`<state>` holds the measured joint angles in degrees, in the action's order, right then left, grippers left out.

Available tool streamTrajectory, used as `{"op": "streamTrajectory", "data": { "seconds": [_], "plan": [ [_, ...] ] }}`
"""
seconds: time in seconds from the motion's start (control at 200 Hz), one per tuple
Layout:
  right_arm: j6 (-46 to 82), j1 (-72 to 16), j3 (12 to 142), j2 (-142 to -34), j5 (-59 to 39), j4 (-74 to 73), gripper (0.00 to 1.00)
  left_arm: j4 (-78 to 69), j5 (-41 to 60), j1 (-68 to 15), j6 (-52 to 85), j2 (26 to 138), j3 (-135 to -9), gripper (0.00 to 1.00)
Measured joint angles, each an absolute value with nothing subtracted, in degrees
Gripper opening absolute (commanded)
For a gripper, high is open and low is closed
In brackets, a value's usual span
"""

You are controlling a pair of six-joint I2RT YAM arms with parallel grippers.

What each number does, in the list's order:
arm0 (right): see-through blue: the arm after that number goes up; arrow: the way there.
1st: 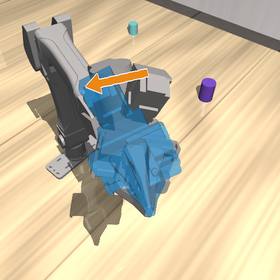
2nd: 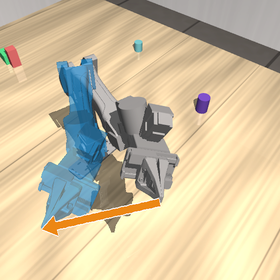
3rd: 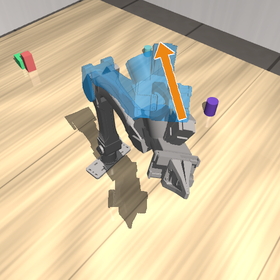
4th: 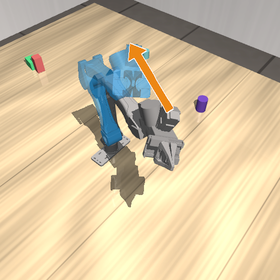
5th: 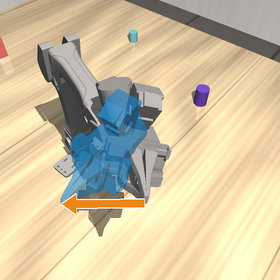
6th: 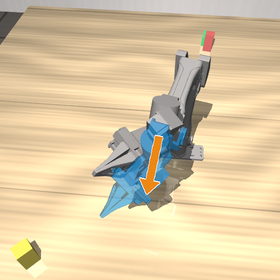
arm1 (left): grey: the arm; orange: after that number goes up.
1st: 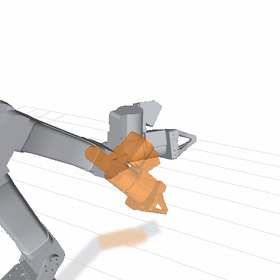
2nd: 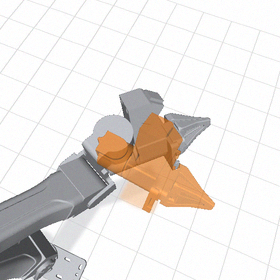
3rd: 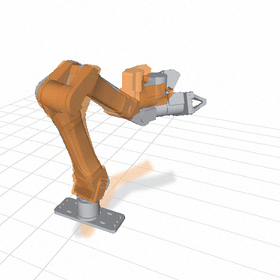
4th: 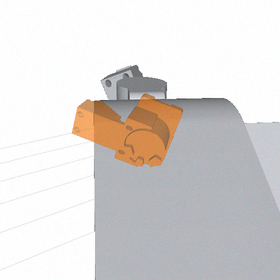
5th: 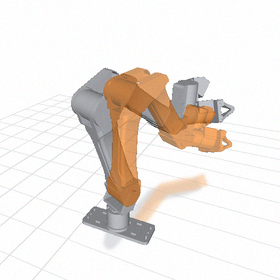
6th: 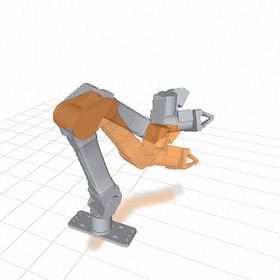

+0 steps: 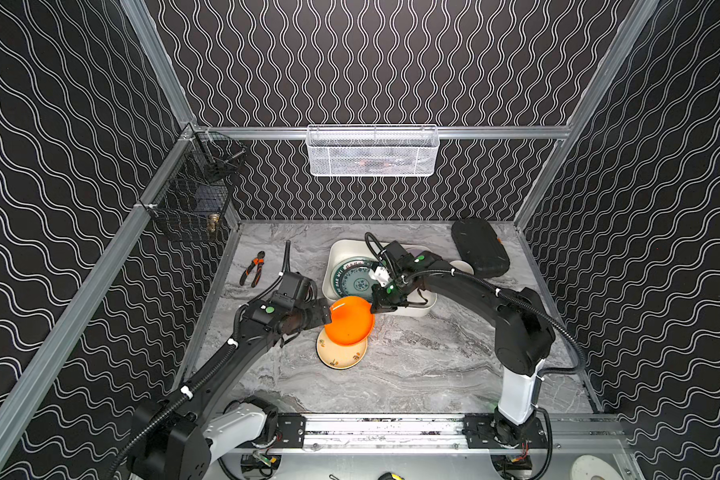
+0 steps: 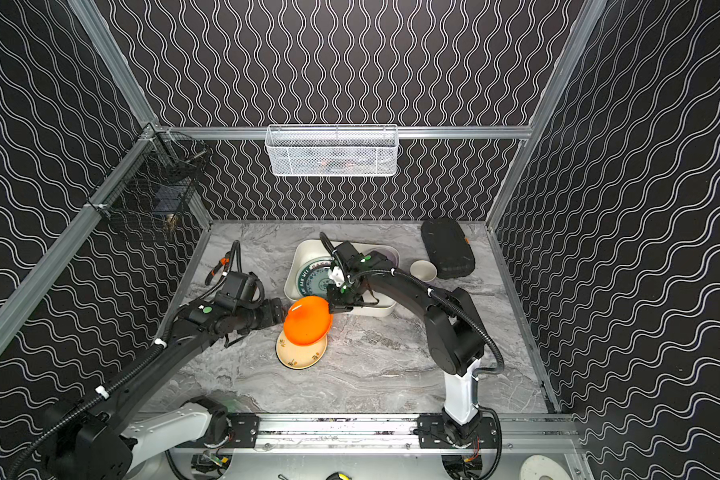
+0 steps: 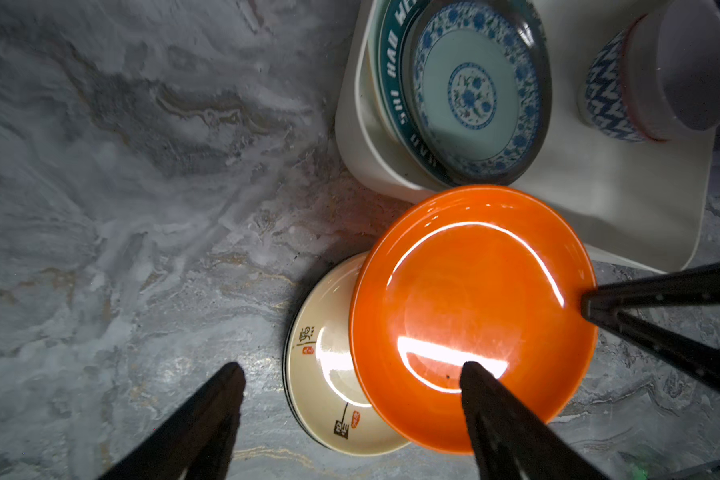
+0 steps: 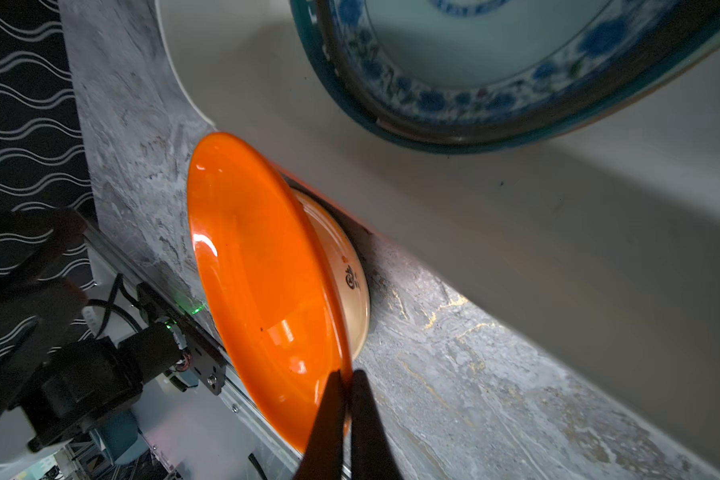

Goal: Place the mixed dishes into the plastic bin
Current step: 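Tilt the orange plate up and carry it into the bin with the right gripper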

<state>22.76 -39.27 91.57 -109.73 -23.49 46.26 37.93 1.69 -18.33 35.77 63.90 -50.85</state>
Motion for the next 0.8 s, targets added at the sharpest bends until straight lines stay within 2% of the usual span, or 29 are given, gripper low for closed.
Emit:
{"op": "streamTrajectory", "data": {
  "seconds": [0.185, 0.455, 0.801],
  "plan": [
    [20.62, -35.16, 98.70, -110.72, -24.03, 47.83, 0.00, 39.44, 0.89, -18.33, 33.87, 66.04, -55.64, 0.99],
    [18.39, -29.28, 108.33, -118.13, -24.25, 49.63, 0.00, 39.81, 1.34, -18.28, 31.59, 70.70, -60.05, 0.99],
    [16.88, -27.20, 115.18, -127.50, -24.23, 50.41, 0.00, 38.85, 1.39, -18.28, 29.36, 78.24, -65.76, 0.99]
  ]
}}
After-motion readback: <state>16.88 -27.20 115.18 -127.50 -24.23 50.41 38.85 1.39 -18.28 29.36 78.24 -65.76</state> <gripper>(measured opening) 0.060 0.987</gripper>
